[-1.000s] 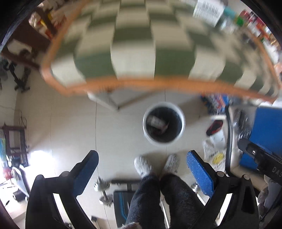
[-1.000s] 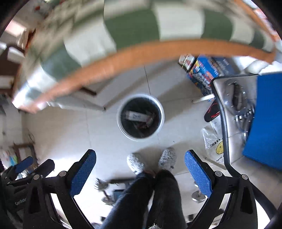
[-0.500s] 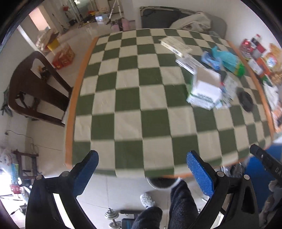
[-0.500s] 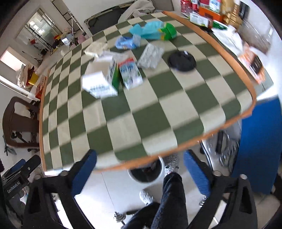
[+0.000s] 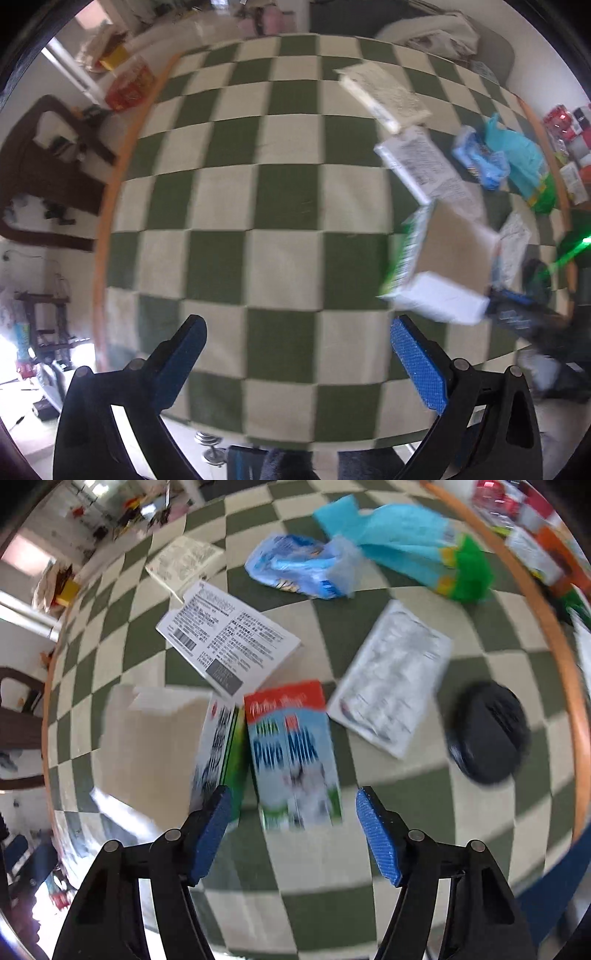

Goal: Collect trash
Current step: 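Grasp the green medicine box with the left tool while the right tool grasps the Pure Milk carton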

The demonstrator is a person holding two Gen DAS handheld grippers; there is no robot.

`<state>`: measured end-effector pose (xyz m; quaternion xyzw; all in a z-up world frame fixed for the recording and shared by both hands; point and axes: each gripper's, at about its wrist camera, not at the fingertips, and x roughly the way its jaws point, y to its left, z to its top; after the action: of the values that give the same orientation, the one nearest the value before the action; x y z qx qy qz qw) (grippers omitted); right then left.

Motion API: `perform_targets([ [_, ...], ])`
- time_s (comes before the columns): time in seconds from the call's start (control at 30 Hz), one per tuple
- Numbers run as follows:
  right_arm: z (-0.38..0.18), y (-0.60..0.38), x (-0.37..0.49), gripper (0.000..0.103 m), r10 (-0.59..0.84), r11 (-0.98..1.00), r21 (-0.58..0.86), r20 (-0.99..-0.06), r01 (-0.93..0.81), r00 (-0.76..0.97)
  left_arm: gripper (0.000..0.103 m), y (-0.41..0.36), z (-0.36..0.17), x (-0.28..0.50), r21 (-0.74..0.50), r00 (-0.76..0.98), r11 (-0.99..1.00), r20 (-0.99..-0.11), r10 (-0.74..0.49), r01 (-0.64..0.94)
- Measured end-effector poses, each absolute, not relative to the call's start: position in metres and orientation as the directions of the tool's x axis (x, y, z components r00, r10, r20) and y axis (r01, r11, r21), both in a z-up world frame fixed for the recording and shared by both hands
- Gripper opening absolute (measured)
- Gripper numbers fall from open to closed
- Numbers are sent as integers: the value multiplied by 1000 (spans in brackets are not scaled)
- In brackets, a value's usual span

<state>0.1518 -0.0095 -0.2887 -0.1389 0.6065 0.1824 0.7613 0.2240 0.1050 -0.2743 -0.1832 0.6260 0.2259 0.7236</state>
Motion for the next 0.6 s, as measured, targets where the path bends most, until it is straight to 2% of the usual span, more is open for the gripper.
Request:
perform_targets([
  [0.03,-296,-5,160,65,114,888,24,-979,-460,169,102,101,-276,233,0,118,841,-990,76,-542],
  [0.07,-301,-3,164,57,114,883,31,-982,-468,151,102,97,-277,242,-16,123,851,-991,57,-525],
  [0.1,-307,-2,170,56,108,878,33,-985,-478,131,101,90,-278,253,-28,126,865,-991,41,-500],
  [0.3,-308,-34,189,55,104,886,51,-990,-461,90,101,55,-293,301,-89,115,926,-992,-50,-366],
  [0.47,-308,-68,199,55,106,900,73,-993,-430,54,101,28,-321,329,-29,6,977,-1000,-28,-209],
  [0.6,-311,-74,203,55,102,896,74,-994,-438,39,101,27,-349,341,1,-66,981,-998,-12,-195],
])
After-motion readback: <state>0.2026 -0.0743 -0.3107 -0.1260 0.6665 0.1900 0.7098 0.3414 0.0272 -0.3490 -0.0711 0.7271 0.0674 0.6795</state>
